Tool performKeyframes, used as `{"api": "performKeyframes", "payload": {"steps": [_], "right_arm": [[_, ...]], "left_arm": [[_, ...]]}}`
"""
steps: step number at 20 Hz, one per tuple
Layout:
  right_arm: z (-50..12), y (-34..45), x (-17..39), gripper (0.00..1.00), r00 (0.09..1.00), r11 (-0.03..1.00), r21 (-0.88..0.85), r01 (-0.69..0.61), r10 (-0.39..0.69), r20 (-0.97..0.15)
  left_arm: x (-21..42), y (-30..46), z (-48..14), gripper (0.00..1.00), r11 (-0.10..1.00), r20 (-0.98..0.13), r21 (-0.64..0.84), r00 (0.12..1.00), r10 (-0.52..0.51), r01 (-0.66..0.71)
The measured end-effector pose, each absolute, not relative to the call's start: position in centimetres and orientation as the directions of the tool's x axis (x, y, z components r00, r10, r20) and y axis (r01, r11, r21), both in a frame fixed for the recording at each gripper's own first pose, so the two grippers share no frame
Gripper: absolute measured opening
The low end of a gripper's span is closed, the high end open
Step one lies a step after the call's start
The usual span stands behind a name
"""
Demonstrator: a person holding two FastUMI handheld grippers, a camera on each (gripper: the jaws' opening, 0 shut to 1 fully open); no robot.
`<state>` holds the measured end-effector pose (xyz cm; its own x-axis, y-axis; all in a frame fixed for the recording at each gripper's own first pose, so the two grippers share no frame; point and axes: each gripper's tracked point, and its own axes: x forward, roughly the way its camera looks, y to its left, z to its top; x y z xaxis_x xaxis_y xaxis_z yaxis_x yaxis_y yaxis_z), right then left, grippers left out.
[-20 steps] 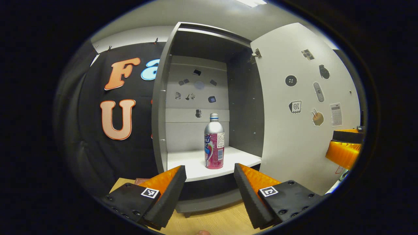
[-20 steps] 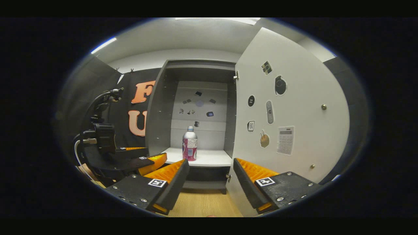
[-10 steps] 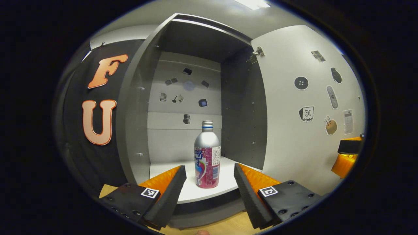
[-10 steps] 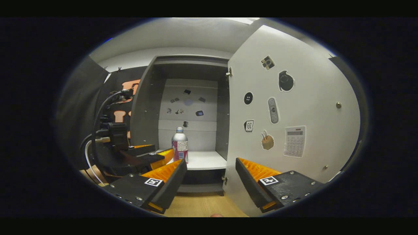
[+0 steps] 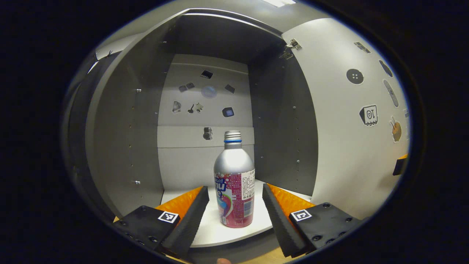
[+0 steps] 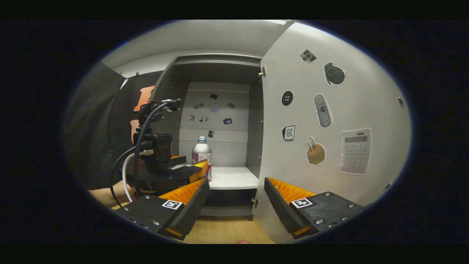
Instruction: Open the cabinet door with the right hand, grasp the bottle in the cabinet with the left hand and place it on the coaster, then close the cabinet door with the right hand.
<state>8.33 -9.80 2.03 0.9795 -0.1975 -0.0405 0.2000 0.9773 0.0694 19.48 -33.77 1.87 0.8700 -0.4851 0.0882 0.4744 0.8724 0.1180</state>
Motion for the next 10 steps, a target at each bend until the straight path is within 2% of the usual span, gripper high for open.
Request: {"api": "performKeyframes", "payload": {"steps": [10], "right_arm": [[0.8, -9.6, 8.6, 0.92, 0.981, 0.981, 0.082, 0.177, -0.170, -0.092]], "left_arm": [[23.3, -35.5, -0.2, 0.98, 0.873, 0.047, 0.136, 0.878, -0.477, 0.468]]}}
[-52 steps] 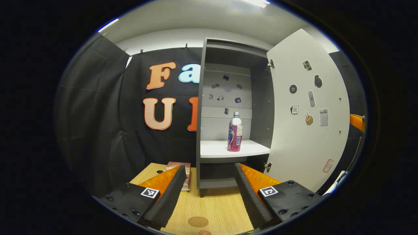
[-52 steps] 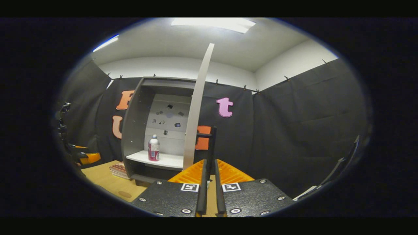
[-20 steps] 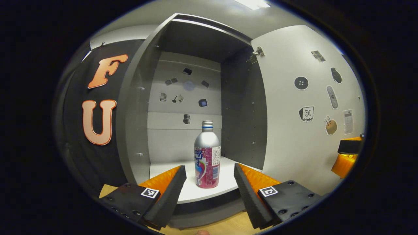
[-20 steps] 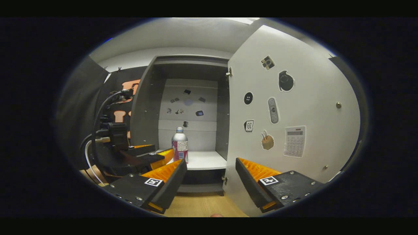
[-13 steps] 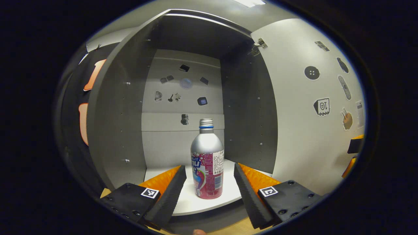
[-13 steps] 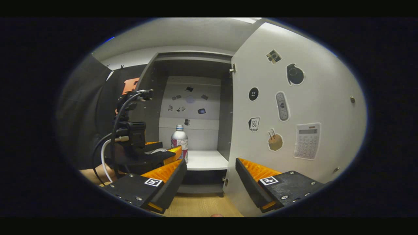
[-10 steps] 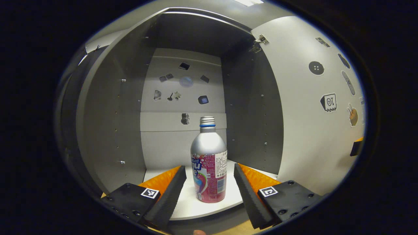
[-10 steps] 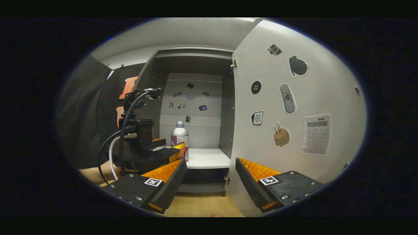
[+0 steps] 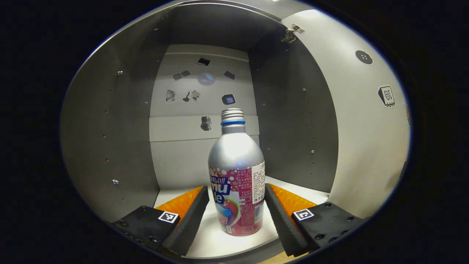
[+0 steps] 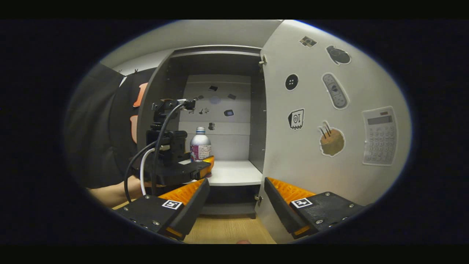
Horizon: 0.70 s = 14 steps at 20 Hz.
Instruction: Open the cabinet door with the right hand, grasp the bottle in the cabinet with the left hand and place it on the coaster, then close the cabinet door with the right hand.
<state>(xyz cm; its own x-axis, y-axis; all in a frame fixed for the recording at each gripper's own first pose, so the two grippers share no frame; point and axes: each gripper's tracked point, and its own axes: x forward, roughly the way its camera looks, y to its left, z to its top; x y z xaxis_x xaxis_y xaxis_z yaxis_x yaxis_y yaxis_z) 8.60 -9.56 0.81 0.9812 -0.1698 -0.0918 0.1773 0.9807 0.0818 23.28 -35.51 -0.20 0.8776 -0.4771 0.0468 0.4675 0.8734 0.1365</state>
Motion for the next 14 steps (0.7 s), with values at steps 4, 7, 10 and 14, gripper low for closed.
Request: {"api": "performKeyframes", "payload": {"steps": [4, 7, 10, 14], "right_arm": [[0.7, -9.6, 8.6, 0.93, 0.982, 0.983, 0.078, 0.167, -0.159, -0.097], [0.8, -9.4, 8.4, 0.92, 0.984, 0.984, 0.083, 0.158, -0.150, -0.095], [0.9, -9.5, 8.3, 0.92, 0.986, 0.986, 0.077, 0.148, -0.142, -0.087], [1.3, -9.1, 7.9, 0.92, 0.991, 0.990, 0.080, 0.120, -0.114, -0.075]], "left_arm": [[23.4, -35.6, -0.2, 0.87, 0.875, 0.045, 0.146, 0.880, -0.472, 0.462], [23.0, -35.7, -0.1, 0.85, 0.871, 0.039, 0.142, 0.877, -0.479, 0.469], [21.9, -35.2, 0.3, 0.83, 0.880, 0.060, 0.097, 0.880, -0.472, 0.465], [19.3, -33.6, 1.4, 0.82, 0.892, 0.094, 0.087, 0.888, -0.450, 0.443]]}}
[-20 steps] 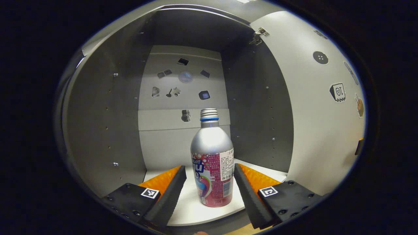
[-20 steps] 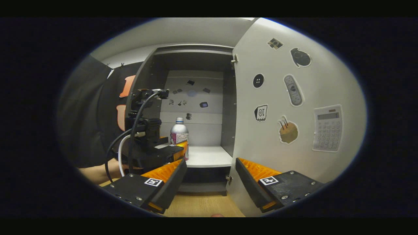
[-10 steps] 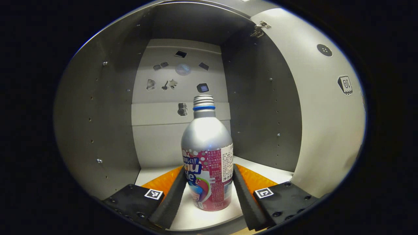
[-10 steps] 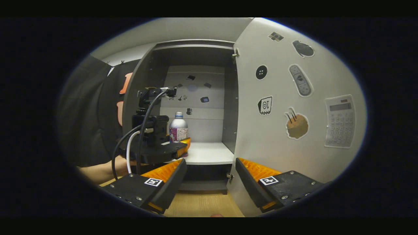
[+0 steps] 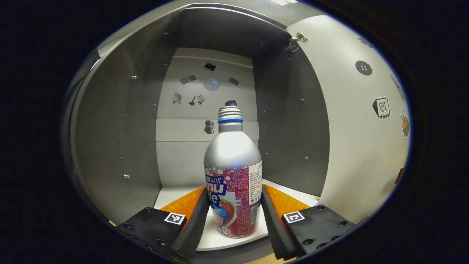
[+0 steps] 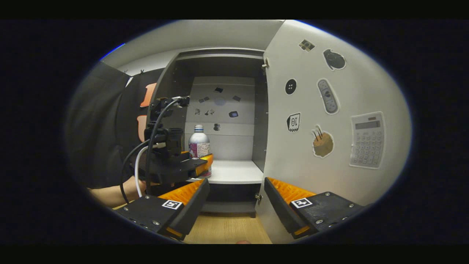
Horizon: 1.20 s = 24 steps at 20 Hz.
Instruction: Open the cabinet door with the right hand, grasp the bottle in the cabinet with the left hand and place it on the coaster, then close the cabinet door with the right hand.
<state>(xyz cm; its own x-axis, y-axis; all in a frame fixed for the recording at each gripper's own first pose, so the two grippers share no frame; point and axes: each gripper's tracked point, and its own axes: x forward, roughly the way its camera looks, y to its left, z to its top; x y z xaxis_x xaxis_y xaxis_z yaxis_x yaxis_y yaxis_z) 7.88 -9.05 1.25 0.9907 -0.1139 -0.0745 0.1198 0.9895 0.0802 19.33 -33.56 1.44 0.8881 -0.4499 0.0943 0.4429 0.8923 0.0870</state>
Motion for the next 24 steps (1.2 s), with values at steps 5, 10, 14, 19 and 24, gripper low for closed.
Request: {"api": "performKeyframes", "payload": {"steps": [5, 10, 14, 19, 24], "right_arm": [[1.8, -7.8, 7.4, 0.93, 0.998, 0.994, 0.097, 0.046, -0.043, -0.040], [1.9, -7.0, 6.8, 0.92, 1.000, 0.997, 0.068, -0.020, 0.022, -0.019], [2.0, -6.2, 6.3, 0.92, 1.000, 0.996, 0.091, -0.017, 0.018, -0.008], [2.3, -5.5, 6.0, 0.92, 1.000, 0.992, 0.123, 0.018, -0.019, 0.009], [2.1, -5.0, 5.3, 0.93, 0.998, 0.993, 0.105, 0.061, -0.062, 0.007]], "left_arm": [[13.8, -30.4, 1.8, 0.82, 0.918, 0.125, 0.098, 0.910, -0.395, 0.385], [7.5, -26.7, 0.5, 0.82, 0.942, 0.129, 0.111, 0.935, -0.330, 0.317], [3.2, -24.0, -1.6, 0.82, 0.947, 0.117, 0.125, 0.943, -0.310, 0.296], [-0.4, -21.2, -4.4, 0.81, 0.940, 0.096, 0.119, 0.939, -0.330, 0.319], [-3.3, -18.6, -6.8, 0.82, 0.925, 0.097, 0.122, 0.923, -0.372, 0.360]]}}
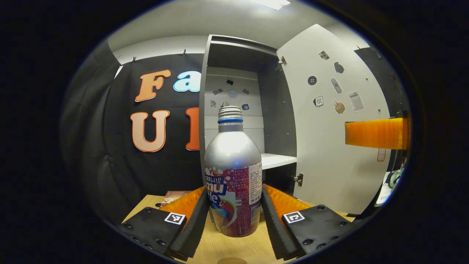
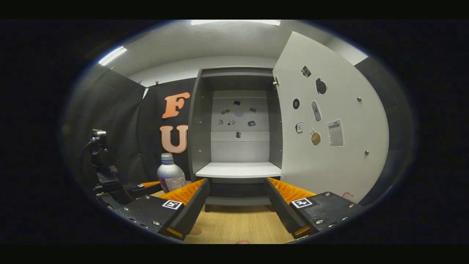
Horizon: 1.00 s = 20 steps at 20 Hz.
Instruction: Open the cabinet door with the right hand, grasp the bottle in the cabinet with the left hand and place it on the coaster, then close the cabinet door with the right hand.
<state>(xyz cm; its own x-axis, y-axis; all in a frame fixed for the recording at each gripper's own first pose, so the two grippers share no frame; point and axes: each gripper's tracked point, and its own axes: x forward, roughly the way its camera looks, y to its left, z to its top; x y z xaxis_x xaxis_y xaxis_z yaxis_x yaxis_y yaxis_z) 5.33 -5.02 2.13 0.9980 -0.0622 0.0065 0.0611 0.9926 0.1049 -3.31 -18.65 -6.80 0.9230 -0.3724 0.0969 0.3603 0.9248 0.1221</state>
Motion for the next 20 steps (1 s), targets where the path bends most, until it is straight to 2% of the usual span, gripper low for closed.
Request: {"api": "performKeyframes", "payload": {"steps": [5, 9, 20], "right_arm": [[1.5, -5.5, 4.1, 0.93, 0.990, 0.989, 0.049, 0.140, -0.139, -0.022], [0.9, -5.0, 3.4, 0.92, 0.988, 0.987, 0.051, 0.154, -0.152, -0.041], [-1.4, -5.0, 1.7, 0.93, 0.978, 0.991, 0.005, 0.133, -0.130, -0.164]], "left_arm": [[-5.8, -16.7, -11.6, 0.82, 0.899, 0.071, 0.156, 0.903, -0.424, 0.410], [-6.6, -15.4, -17.3, 0.82, 0.894, 0.015, 0.158, 0.904, -0.428, 0.420], [-3.5, -14.9, -29.3, 0.82, 0.938, -0.111, 0.046, 0.935, -0.336, 0.342]]}}
